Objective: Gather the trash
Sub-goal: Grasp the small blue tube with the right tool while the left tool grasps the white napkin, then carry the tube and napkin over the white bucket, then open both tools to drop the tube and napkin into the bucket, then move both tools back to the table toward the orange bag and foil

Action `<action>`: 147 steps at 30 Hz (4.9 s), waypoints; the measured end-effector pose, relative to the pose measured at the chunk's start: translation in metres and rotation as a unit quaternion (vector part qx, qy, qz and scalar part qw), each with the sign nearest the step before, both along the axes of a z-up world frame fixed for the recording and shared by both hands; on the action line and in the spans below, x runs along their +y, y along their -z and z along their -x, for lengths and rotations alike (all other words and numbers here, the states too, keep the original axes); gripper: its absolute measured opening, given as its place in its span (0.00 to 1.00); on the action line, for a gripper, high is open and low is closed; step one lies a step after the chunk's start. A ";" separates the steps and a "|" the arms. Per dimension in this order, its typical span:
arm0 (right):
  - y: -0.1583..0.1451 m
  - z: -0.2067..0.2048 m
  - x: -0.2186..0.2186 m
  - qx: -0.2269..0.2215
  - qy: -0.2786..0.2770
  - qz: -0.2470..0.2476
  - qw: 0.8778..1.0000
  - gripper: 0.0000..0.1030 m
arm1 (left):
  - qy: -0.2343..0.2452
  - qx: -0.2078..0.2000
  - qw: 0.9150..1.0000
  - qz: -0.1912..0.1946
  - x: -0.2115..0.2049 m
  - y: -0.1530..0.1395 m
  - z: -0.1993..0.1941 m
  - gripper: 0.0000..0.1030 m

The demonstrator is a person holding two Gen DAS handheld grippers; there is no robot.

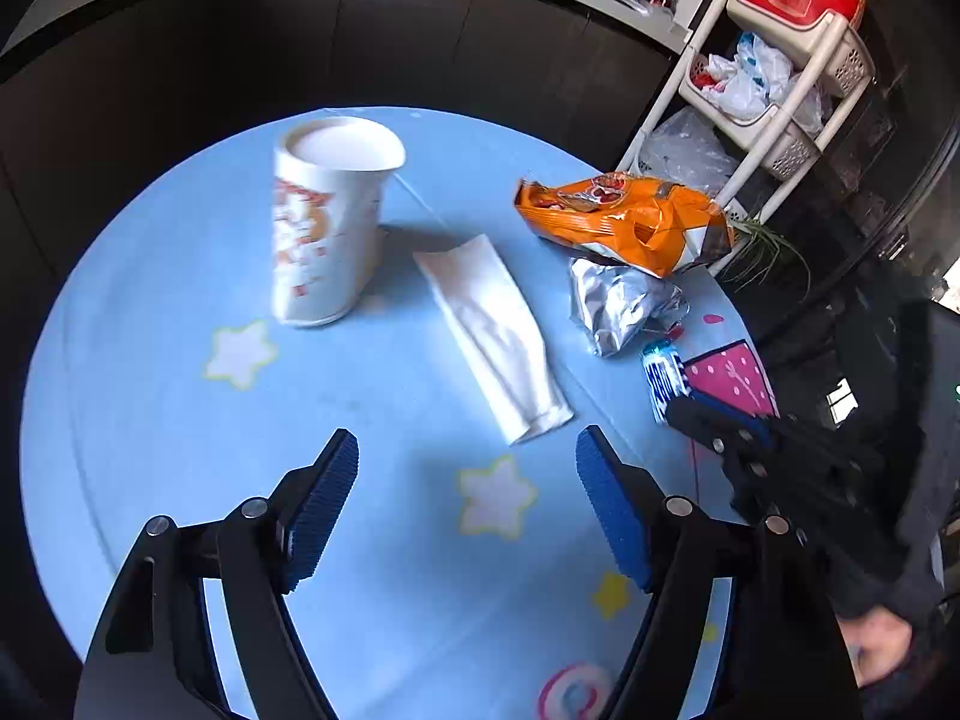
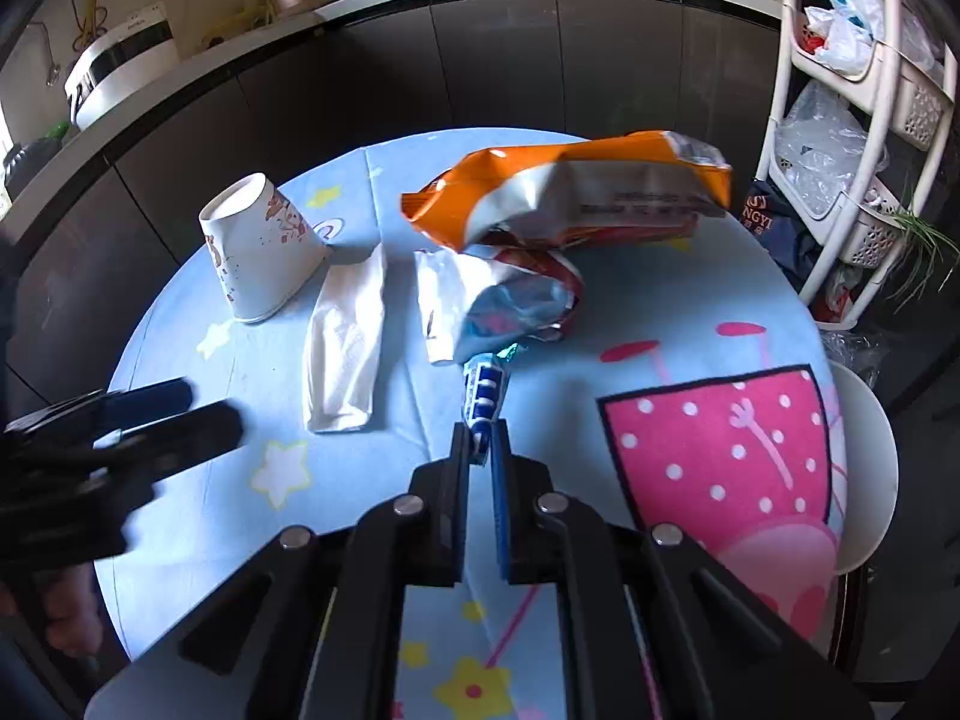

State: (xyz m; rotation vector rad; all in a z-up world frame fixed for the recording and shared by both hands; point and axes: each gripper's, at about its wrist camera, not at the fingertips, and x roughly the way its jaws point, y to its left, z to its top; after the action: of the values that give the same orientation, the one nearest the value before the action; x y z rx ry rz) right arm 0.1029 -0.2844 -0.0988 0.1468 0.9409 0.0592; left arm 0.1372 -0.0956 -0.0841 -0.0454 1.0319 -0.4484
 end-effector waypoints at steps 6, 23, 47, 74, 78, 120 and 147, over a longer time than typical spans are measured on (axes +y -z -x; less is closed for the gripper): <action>0.002 0.010 -0.022 -0.003 0.019 -0.010 1.000 0.09 | -0.027 -0.018 0.998 -0.055 -0.035 0.013 -0.020 0.67; 0.002 0.022 -0.037 -0.010 0.031 -0.026 0.999 0.09 | -0.026 -0.001 0.998 -0.054 -0.057 0.021 -0.043 0.23; -0.039 0.058 -0.055 -0.065 0.040 -0.042 0.996 0.08 | 0.074 -0.035 0.995 0.057 -0.058 -0.053 0.018 0.01; 0.018 0.138 -0.229 -0.062 0.212 -0.090 0.971 0.08 | 0.261 -0.025 0.964 0.050 -0.272 -0.050 0.042 0.01; 0.035 0.135 -0.246 -0.054 0.221 -0.100 0.969 0.08 | 0.275 -0.004 0.961 0.038 -0.303 -0.031 0.033 0.01; 0.032 0.118 -0.235 -0.074 0.191 -0.079 0.976 0.97 | 0.174 -0.104 0.979 -0.003 -0.278 -0.053 0.036 0.92; -0.049 0.069 -0.042 -0.077 0.002 -0.034 0.996 0.97 | -0.065 -0.066 0.996 0.004 0.039 -0.065 0.035 0.92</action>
State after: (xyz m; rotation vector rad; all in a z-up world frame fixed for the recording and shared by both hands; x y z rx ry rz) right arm 0.0335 -0.3268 -0.0493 0.2043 0.7841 0.0971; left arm 0.1020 -0.0565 -0.0187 -0.0890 0.8911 -0.3330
